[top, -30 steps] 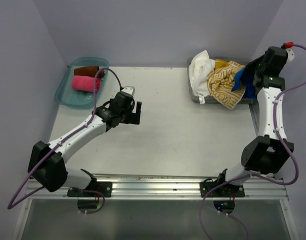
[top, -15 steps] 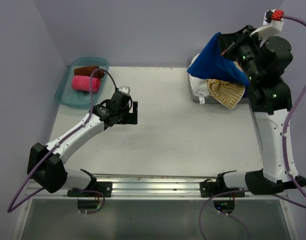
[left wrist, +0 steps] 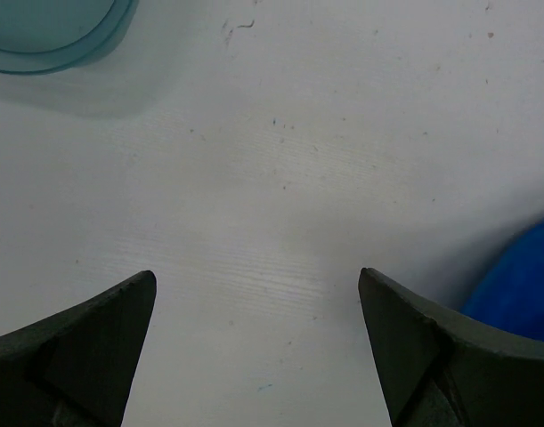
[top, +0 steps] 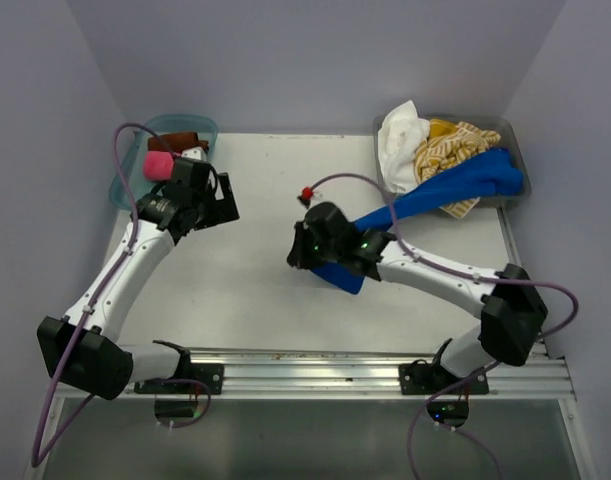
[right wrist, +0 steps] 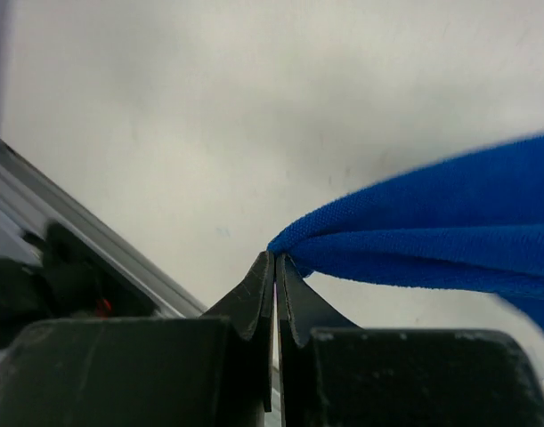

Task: Roll the towels
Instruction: Move the towel to the center of the board

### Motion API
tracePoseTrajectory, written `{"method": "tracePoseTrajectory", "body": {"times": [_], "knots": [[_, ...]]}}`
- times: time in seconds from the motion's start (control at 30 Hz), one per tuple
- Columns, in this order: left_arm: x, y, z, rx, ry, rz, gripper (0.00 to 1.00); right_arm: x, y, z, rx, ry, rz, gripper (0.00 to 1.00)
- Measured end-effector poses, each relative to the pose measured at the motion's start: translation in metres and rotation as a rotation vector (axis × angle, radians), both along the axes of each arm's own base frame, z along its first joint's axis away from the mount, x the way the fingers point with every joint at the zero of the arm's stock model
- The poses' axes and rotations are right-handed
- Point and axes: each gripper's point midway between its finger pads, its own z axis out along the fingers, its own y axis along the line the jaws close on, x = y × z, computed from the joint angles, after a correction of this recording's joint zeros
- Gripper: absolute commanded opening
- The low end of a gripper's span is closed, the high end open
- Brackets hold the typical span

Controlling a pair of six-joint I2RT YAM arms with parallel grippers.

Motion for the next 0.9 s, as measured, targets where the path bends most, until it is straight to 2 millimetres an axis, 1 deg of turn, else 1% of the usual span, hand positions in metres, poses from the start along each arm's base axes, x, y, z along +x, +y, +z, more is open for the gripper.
{"method": "tracePoseTrajectory", "body": {"times": [0.03,0.07,0.1,0.13,0.17,0.2,0.27,0.33,0.4,0.43,0.47,0.53,0.6,0.63,0.67,0.7,0.73,0.77,0.8,0.87,0.9], "knots": [[0.001,0.0,0.004,-0.004,-0.009,0.001,0.99,-0.022,0.012,-0.042,-0.07,0.073,0.04,0.0],[0.002,0.0,0.006,-0.008,-0.015,0.0,0.99,-0.037,0.017,-0.066,-0.111,0.117,0.068,0.0],[0.001,-0.001,0.008,-0.011,-0.018,-0.001,0.99,-0.053,0.019,-0.085,-0.146,0.152,0.091,0.0],[0.001,-0.001,0.009,-0.014,-0.019,-0.004,0.99,-0.061,0.017,-0.095,-0.165,0.173,0.097,0.0],[0.0,-0.002,0.009,-0.018,-0.018,-0.007,0.99,-0.064,0.015,-0.098,-0.177,0.18,0.094,0.0],[-0.001,-0.002,0.009,-0.022,-0.016,-0.01,0.99,-0.061,0.014,-0.095,-0.173,0.168,0.084,0.0],[-0.003,-0.003,0.009,-0.027,-0.011,-0.015,0.99,-0.053,0.01,-0.081,-0.16,0.133,0.058,0.0],[-0.004,-0.004,0.009,-0.03,-0.006,-0.018,0.99,-0.039,0.008,-0.05,-0.137,0.067,0.03,0.0],[-0.005,-0.003,0.009,-0.031,0.0,-0.018,0.99,-0.025,0.013,-0.006,-0.097,-0.018,0.014,0.0],[-0.005,-0.002,0.009,-0.031,0.001,-0.014,0.99,-0.018,0.016,0.019,-0.065,-0.066,0.009,0.0],[-0.005,0.0,0.01,-0.03,0.001,-0.009,0.99,-0.013,0.02,0.049,-0.025,-0.119,0.007,0.0],[-0.004,0.005,0.015,-0.031,-0.002,0.006,0.99,-0.008,0.024,0.102,0.054,-0.206,0.008,0.0],[-0.001,0.011,0.018,-0.032,-0.012,0.027,0.99,-0.006,0.028,0.148,0.133,-0.276,0.012,0.0],[0.0,0.015,0.02,-0.032,-0.014,0.038,0.99,-0.006,0.03,0.165,0.167,-0.302,0.016,0.0],[0.0,0.019,0.021,-0.033,-0.015,0.051,0.99,-0.006,0.032,0.176,0.192,-0.318,0.018,0.0],[0.001,0.025,0.021,-0.032,-0.013,0.069,0.99,-0.006,0.035,0.182,0.211,-0.329,0.024,0.0],[0.002,0.033,0.021,-0.033,-0.008,0.091,0.99,-0.007,0.038,0.184,0.221,-0.331,0.032,0.0],[0.003,0.041,0.021,-0.033,-0.001,0.114,0.99,-0.007,0.044,0.178,0.223,-0.321,0.041,0.0],[0.004,0.049,0.02,-0.033,0.006,0.138,0.99,-0.007,0.051,0.17,0.22,-0.309,0.05,0.0],[0.005,0.067,0.017,-0.03,0.019,0.191,0.99,-0.007,0.067,0.135,0.196,-0.254,0.07,0.0],[0.004,0.074,0.016,-0.028,0.024,0.211,0.99,-0.008,0.072,0.12,0.181,-0.228,0.078,0.0]]}}
